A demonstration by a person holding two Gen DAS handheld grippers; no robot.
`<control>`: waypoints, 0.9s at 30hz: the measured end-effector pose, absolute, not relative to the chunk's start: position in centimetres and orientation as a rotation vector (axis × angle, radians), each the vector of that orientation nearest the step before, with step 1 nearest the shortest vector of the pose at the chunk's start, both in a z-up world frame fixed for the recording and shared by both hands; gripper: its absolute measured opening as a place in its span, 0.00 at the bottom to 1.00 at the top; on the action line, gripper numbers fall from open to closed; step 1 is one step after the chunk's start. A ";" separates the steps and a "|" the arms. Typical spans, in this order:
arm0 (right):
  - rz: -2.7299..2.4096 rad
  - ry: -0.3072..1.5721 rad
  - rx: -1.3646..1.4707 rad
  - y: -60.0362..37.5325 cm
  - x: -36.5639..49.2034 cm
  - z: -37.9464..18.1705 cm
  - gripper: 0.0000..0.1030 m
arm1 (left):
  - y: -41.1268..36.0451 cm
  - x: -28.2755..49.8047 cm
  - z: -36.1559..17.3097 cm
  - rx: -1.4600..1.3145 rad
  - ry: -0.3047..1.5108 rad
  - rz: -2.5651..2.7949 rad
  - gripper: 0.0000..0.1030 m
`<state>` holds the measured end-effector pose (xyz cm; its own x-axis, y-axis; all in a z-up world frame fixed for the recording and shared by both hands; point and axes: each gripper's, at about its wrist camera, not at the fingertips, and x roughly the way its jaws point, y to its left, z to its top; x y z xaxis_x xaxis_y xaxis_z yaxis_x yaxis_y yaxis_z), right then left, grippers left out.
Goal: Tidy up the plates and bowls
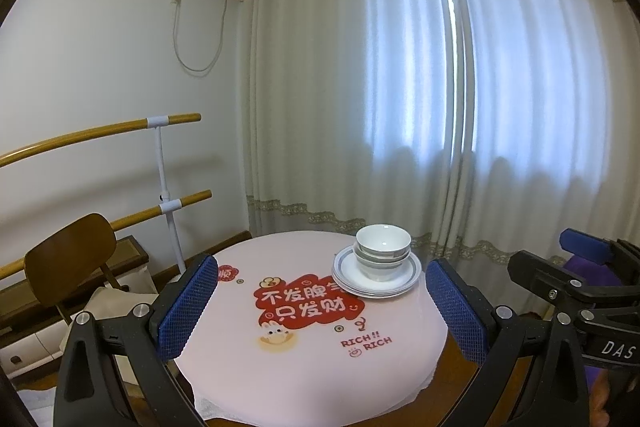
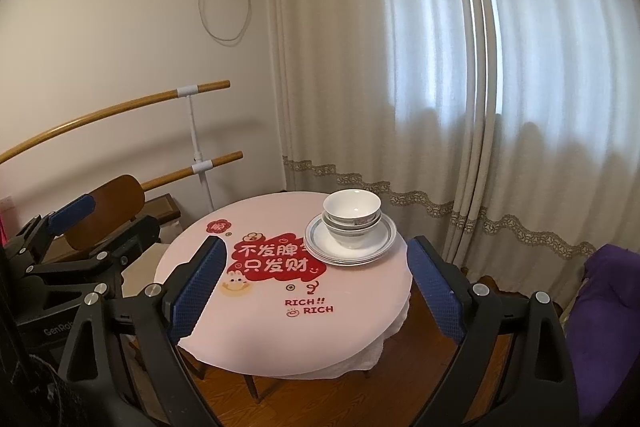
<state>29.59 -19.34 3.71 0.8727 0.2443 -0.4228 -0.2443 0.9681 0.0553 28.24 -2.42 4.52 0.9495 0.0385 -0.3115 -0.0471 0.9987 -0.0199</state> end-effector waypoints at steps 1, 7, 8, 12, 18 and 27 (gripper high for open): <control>0.255 0.442 0.000 -19.4 29.6 3.7 0.91 | -2.5 28.2 4.6 -0.027 0.317 0.043 0.99; 0.255 0.448 0.003 -19.5 29.8 3.6 0.91 | -2.6 28.2 4.6 -0.027 0.323 0.043 0.99; 0.257 0.449 0.005 -19.5 29.8 3.6 0.91 | -2.6 28.3 4.6 -0.026 0.324 0.044 0.99; 0.256 0.451 0.006 -19.6 29.8 3.6 0.91 | -2.6 28.4 4.7 -0.023 0.327 0.046 0.99; 0.255 0.452 0.005 -19.8 29.9 3.7 0.91 | -2.6 28.4 4.9 -0.022 0.324 0.046 0.99; 0.254 0.450 0.004 -20.0 30.0 3.7 0.91 | -2.7 28.5 4.7 -0.020 0.321 0.046 0.99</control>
<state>29.98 -19.99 3.75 0.8694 0.2437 -0.4298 -0.2420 0.9684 0.0597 28.49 -2.72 4.70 0.9479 0.0420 -0.3158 -0.0483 0.9988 -0.0123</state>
